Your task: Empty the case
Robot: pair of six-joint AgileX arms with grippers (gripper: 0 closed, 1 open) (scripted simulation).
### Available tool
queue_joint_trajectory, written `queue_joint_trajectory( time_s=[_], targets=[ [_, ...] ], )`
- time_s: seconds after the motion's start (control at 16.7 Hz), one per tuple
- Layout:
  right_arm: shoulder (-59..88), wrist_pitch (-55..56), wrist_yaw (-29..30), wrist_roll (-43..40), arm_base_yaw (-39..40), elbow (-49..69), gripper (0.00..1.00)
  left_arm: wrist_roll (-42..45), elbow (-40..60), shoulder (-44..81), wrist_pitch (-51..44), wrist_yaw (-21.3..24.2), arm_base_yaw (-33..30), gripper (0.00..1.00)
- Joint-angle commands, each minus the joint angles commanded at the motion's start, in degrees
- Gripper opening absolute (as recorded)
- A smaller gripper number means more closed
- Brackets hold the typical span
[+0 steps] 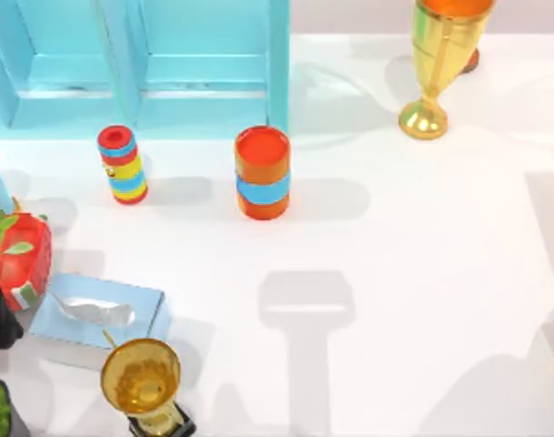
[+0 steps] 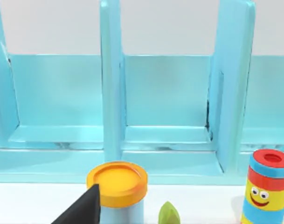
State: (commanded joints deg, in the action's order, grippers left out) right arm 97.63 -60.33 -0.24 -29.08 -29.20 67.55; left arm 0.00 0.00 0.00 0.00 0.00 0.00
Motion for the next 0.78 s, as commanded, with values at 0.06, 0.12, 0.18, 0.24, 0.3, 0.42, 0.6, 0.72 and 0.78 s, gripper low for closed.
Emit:
queue_joint_trajectory(
  time_s=[0.06, 0.12, 0.18, 0.24, 0.3, 0.42, 0.6, 0.72, 0.78],
  targets=[
    [-0.63, -2.82, 0.00, -0.03, -0.05, 2.30, 0.00, 0.00, 0.00, 0.00, 0.00, 0.00, 0.00, 1.00],
    [-1.29, -5.74, 0.01, -0.06, -0.09, 4.61, 0.00, 0.00, 0.00, 0.00, 0.00, 0.00, 0.00, 1.00],
    [-1.95, -8.92, 0.01, -0.07, -0.13, 6.82, 0.00, 0.00, 0.00, 0.00, 0.00, 0.00, 0.00, 1.00],
    [-2.60, -11.76, 0.02, -0.06, -0.15, 8.93, 0.00, 0.00, 0.00, 0.00, 0.00, 0.00, 0.00, 1.00],
    [-3.19, -14.07, 0.03, -0.05, -0.18, 10.79, 0.00, 0.00, 0.00, 0.00, 0.00, 0.00, 0.00, 1.00],
    [-4.10, -17.01, 0.04, 0.01, -0.20, 13.23, 0.00, 0.00, 0.00, 0.00, 0.00, 0.00, 0.00, 1.00],
    [-4.42, -17.71, 0.04, 0.05, -0.17, 13.79, 0.00, 0.00, 0.00, 0.00, 0.00, 0.00, 0.00, 1.00],
    [-4.19, -17.57, 0.02, 0.15, -0.03, 13.63, 0.00, 0.00, 0.00, 0.00, 0.00, 0.00, 0.00, 1.00],
    [-4.15, -17.54, 0.02, 0.20, 0.03, 13.65, 0.00, 0.00, 0.00, 0.00, 0.00, 0.00, 0.00, 1.00]
  ],
)
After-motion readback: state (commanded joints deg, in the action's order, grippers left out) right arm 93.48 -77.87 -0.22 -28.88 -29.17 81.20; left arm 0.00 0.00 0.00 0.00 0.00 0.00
